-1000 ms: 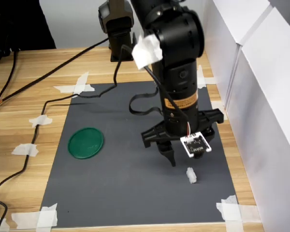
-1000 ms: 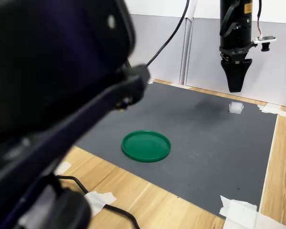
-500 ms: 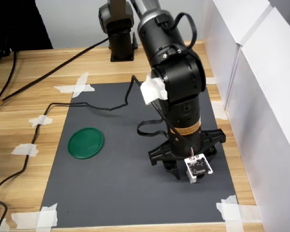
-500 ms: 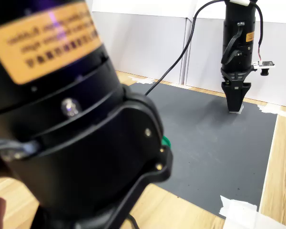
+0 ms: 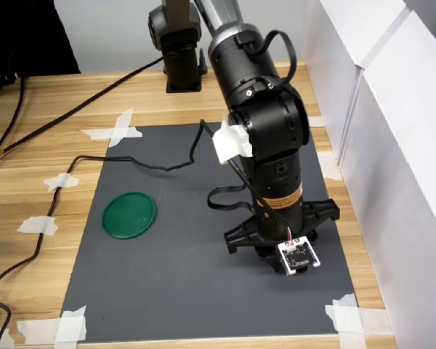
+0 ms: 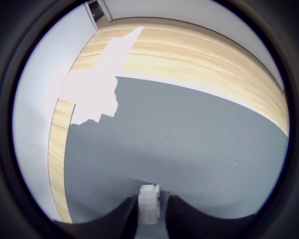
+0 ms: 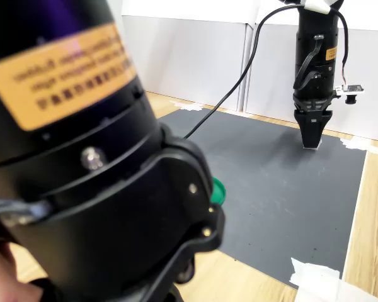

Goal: Grasp a white terminal and put it on the green lid.

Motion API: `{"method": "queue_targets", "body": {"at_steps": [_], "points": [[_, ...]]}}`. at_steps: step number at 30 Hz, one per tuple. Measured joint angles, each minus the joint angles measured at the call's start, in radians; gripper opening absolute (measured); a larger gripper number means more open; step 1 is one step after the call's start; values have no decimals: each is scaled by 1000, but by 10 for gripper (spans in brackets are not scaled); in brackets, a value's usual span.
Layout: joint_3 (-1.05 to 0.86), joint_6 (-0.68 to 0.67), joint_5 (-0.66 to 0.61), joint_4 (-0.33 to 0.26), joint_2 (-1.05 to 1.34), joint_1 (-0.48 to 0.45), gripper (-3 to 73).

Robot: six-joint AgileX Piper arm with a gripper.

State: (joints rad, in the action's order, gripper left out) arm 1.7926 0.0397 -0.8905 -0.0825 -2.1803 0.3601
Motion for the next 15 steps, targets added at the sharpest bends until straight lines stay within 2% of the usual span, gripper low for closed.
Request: {"method": "queue_targets", "body": {"at_steps": [2, 4, 15], "points": [[0, 0, -1, 5, 2, 0, 121], [0, 0, -3, 8, 7, 0, 81], [0, -8, -67, 10, 139, 0, 82]]}}
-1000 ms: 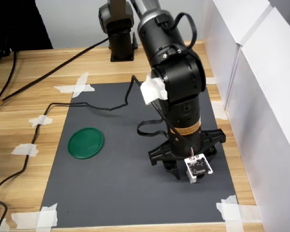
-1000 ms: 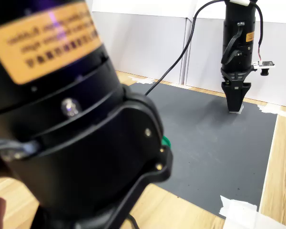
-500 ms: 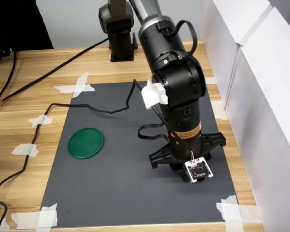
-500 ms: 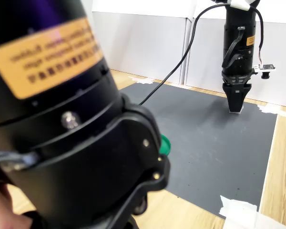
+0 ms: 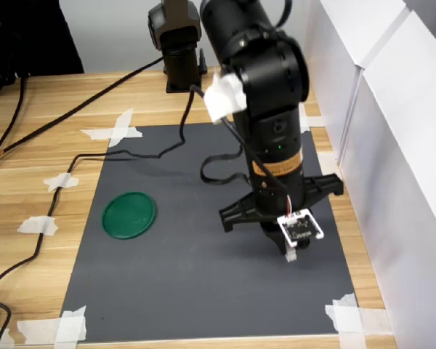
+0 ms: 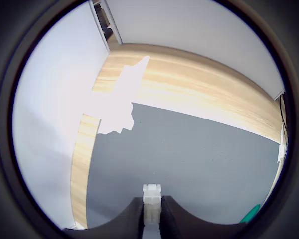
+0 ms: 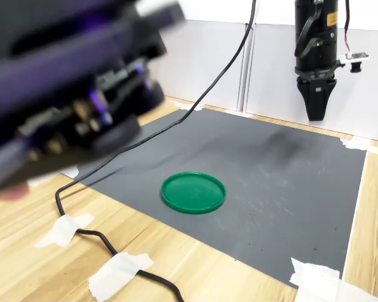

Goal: Grasp a white terminal and put it on the green lid.

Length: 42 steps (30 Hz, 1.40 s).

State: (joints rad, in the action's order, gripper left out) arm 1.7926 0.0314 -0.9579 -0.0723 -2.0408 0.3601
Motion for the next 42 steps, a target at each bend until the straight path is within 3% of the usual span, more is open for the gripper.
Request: {"method": "queue_targets", "body": {"at_steps": [10, 21, 30, 42], "points": [[-137, -94, -118, -4, 233, -36, 82], [-434, -246, -97, 2, 397, -302, 82], [-606, -362, 105, 38, 391, -522, 82], [-631, -370, 225, 48, 284, -558, 82]]}}
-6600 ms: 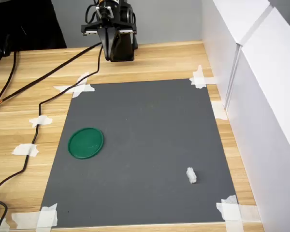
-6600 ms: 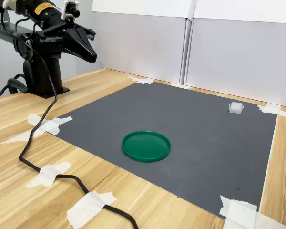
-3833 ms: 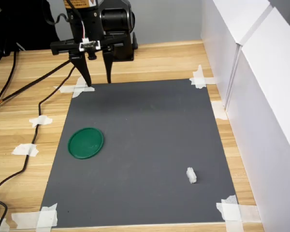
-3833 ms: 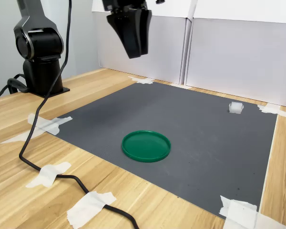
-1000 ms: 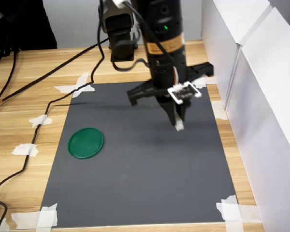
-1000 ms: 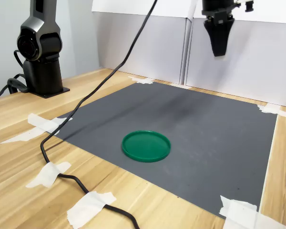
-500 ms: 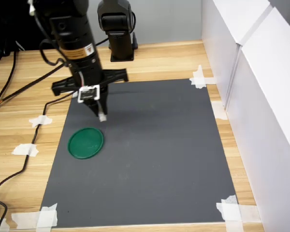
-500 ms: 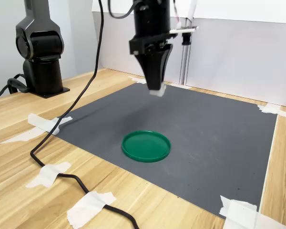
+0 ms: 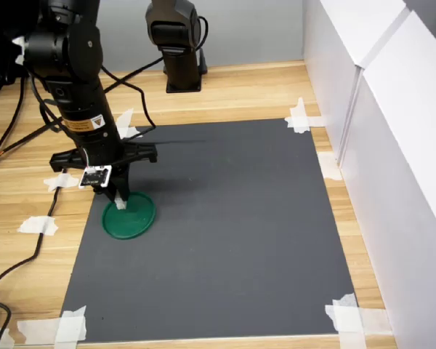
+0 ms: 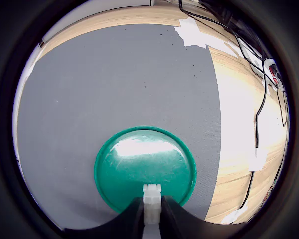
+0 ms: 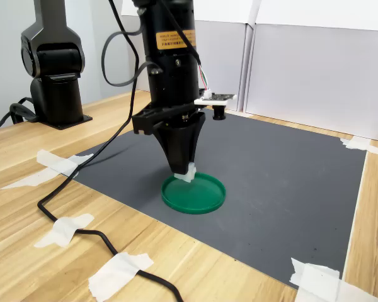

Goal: Grasp a white terminal and put it on the green lid.

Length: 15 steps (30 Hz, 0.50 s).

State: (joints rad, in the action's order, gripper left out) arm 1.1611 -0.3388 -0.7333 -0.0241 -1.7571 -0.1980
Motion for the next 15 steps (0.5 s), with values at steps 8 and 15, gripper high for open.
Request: {"method": "queue_targets", "body": {"at_steps": [8, 15], "points": [[0, 2, 1, 13, -14, 0, 109], [0, -2, 19, 13, -22, 0, 324]]}}
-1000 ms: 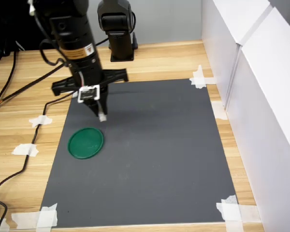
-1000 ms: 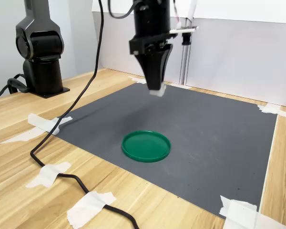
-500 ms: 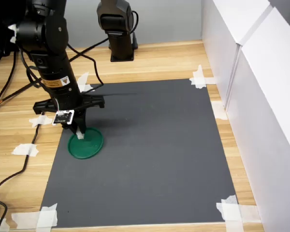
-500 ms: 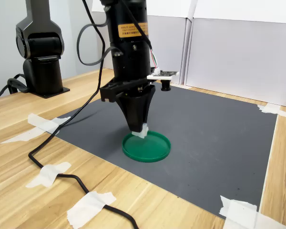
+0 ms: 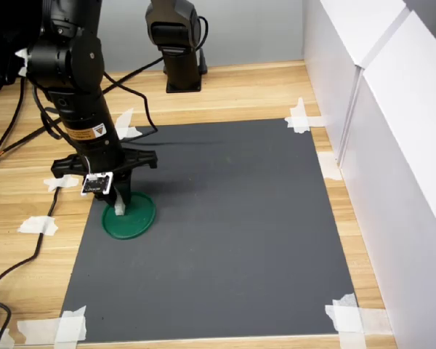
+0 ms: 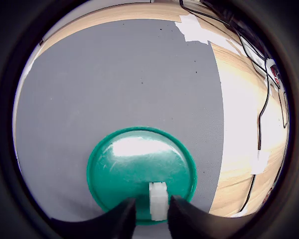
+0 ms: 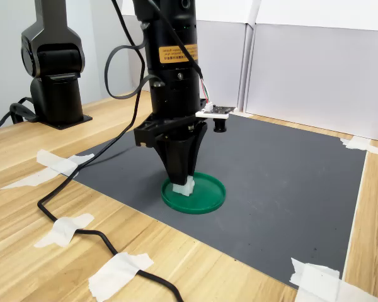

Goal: Grasp a white terminal and put it on the green lid.

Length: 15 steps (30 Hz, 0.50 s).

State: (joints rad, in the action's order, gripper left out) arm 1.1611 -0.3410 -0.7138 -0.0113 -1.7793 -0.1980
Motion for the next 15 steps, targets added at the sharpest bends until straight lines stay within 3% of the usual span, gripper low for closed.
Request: {"method": "queue_targets", "body": {"at_steps": [4, 8, 12, 15], "points": [[0, -2, 0, 6, 0, 0, 483], [-1, -5, -5, 11, 23, 0, 553], [-1, -5, -5, 11, 121, -2, 538], [-9, -6, 18, 11, 225, -2, 413]]}}
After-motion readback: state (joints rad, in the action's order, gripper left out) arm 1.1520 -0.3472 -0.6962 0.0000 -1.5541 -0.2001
